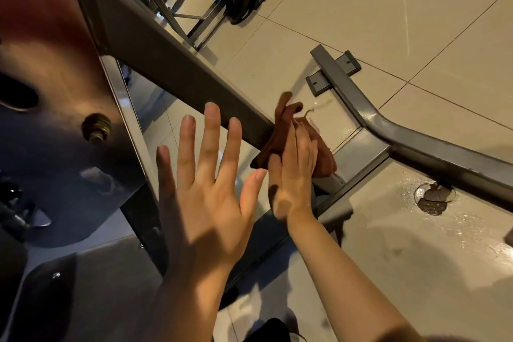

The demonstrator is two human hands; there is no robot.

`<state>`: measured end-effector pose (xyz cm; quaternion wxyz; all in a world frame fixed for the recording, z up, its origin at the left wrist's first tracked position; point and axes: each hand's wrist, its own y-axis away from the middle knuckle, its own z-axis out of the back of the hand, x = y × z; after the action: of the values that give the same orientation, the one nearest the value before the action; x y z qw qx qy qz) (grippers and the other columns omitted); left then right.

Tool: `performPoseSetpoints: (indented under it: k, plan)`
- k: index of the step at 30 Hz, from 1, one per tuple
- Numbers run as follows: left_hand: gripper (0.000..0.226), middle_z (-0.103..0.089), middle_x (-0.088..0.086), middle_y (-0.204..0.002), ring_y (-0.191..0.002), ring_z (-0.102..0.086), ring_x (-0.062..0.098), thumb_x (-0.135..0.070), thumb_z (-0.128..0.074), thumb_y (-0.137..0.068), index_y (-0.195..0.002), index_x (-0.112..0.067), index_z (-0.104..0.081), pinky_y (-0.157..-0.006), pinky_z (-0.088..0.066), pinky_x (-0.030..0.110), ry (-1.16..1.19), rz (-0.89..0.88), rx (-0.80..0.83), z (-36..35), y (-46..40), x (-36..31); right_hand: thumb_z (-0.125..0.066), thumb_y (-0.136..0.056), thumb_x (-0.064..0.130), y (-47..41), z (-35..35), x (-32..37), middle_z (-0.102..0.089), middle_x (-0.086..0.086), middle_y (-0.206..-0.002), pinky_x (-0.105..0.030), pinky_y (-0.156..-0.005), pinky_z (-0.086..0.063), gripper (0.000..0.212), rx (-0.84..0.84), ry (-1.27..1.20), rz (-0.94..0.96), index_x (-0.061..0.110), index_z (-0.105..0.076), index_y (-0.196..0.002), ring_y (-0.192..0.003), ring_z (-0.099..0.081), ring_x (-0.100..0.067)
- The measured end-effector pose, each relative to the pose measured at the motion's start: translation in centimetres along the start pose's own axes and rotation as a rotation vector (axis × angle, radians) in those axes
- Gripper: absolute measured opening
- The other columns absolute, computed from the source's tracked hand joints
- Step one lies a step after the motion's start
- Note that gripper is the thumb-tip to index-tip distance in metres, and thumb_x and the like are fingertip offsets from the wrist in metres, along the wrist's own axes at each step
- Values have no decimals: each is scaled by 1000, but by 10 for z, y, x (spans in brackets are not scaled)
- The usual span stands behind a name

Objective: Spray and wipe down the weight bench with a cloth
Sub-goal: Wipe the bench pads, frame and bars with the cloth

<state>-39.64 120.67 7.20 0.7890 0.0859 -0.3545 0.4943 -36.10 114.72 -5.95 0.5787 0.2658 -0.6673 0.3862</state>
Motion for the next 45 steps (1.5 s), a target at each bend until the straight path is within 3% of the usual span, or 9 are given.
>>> performPoseSetpoints:
  k: [3, 5, 10, 14, 19, 25, 34, 38, 45]
  plan:
    - [67, -8, 7, -161, -148, -10, 28, -57, -8, -101, -154, -17, -21, -116, -12, 49, 70, 14, -34, 3, 0, -6, -32, -97, 28, 12, 14, -42, -26, -18, -155, -50, -121, -8, 54, 67, 78, -125, 28, -20, -150, -146, -8, -17]
    - [67, -6, 7, -161, -148, -10, 28, -57, -7, -101, -154, -18, -21, -116, -11, 48, 69, 11, -30, 4, 0, -7, -30, -103, 22, 24, 36, -92, -27, -21, -155, -50, -121, -11, 42, 150, 213, -146, 21, -28, -145, -146, -17, -33]
    - [67, 4, 2, -160, -148, -6, 27, -59, -1, -100, -156, -23, -13, -115, -10, 46, 27, -3, -5, 2, 0, 1, -29, -100, 23, 22, 72, -159, -29, -21, -154, -25, -118, -6, 52, 440, 358, -187, -2, -38, -145, -144, -25, -35]
    - [68, 4, 4, -161, -149, -5, 27, -59, -4, -101, -155, -20, -15, -117, -11, 50, 60, 6, -21, 3, 2, -5, -45, -100, 9, 20, 71, -136, -49, -17, -142, -40, -112, -30, 43, 368, 307, -168, 5, -42, -143, -132, -46, -33]
    - [67, 6, 4, -161, -149, -4, 27, -59, -5, -101, -155, -21, -13, -117, -9, 51, 58, 5, -12, 2, 1, -3, -39, -99, 42, 2, 42, -58, -54, -7, -137, -54, -107, -38, 52, 169, 122, 13, 17, -38, -145, -130, -48, -25]
    - [67, 10, 3, -161, -149, 2, 26, -59, -10, -100, -156, -22, -9, -117, -5, 50, 36, -10, 5, 2, 3, 0, -37, -96, 58, -24, 10, -10, -55, -17, -131, -48, -104, -41, 60, 55, 129, 231, 18, -31, -139, -121, -48, -28]
    - [66, 16, 1, -161, -150, 2, 27, -59, -1, -100, -156, -24, -4, -116, -8, 55, 45, -23, 55, 0, 1, 4, -80, -74, 16, 18, 30, -123, -56, -36, -119, -66, -92, -45, 78, 128, 348, -155, 8, -29, -132, -110, -56, -54]
    - [67, 14, 1, -161, -150, -2, 27, -60, -1, -100, -156, -24, -7, -115, -11, 55, 54, 0, 55, 0, 0, 2, -77, -80, 13, 18, 36, -125, -44, -31, -139, -57, -111, -32, 77, 235, 333, -322, -9, -35, -140, -132, -40, -47]
    - [63, 3, 1, -163, -150, -5, 28, -58, -3, -101, -156, -27, -8, -114, -13, 60, 35, -26, 61, 3, -1, 10, -76, -81, 29, 2, 44, -79, -54, -6, -134, -43, -112, -37, 68, 214, 213, -278, 12, -44, -139, -130, -46, -25]
